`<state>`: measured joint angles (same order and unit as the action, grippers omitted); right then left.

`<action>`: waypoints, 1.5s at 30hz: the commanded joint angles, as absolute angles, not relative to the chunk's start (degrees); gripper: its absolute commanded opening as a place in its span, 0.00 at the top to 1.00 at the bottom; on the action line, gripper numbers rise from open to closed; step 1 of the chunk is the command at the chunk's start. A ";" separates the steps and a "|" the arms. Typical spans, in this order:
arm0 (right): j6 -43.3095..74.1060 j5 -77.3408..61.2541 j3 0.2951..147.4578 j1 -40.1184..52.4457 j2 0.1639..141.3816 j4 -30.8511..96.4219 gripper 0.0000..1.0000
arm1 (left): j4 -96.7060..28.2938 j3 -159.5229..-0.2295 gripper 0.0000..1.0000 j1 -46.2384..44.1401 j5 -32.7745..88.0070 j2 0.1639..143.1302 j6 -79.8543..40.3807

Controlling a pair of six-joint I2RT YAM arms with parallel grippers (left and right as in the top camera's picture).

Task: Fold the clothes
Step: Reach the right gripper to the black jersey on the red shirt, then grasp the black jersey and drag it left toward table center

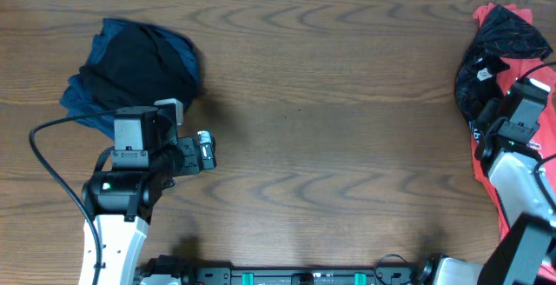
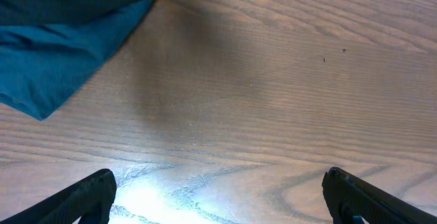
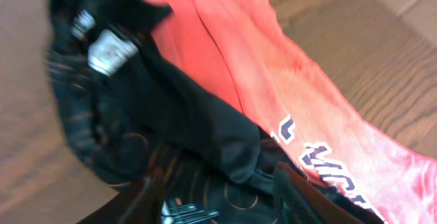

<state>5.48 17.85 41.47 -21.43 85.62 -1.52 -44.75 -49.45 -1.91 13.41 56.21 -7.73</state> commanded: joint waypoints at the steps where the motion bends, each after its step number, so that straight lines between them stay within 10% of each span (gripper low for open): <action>1: 2.87 18.63 42.26 -22.76 88.55 -2.28 0.48 | -44.75 -50.59 0.02 -1.67 13.96 56.23 -8.25; 19: 2.90 18.39 42.26 -26.09 97.43 -8.05 0.52 | -44.71 -50.59 0.02 -1.67 13.96 56.23 -8.25; 22: 2.90 18.44 42.26 -26.09 97.43 -9.32 0.68 | -44.71 -50.59 0.02 -1.67 13.96 56.23 -8.25; 24: 2.90 18.44 42.26 -26.09 97.43 -9.50 0.99 | -44.71 -50.59 0.02 -1.67 13.96 56.23 -8.25; 45: 1.50 -2.26 42.28 -10.66 78.63 -0.10 0.99 | -44.71 -50.59 0.02 -1.67 13.96 56.25 -8.25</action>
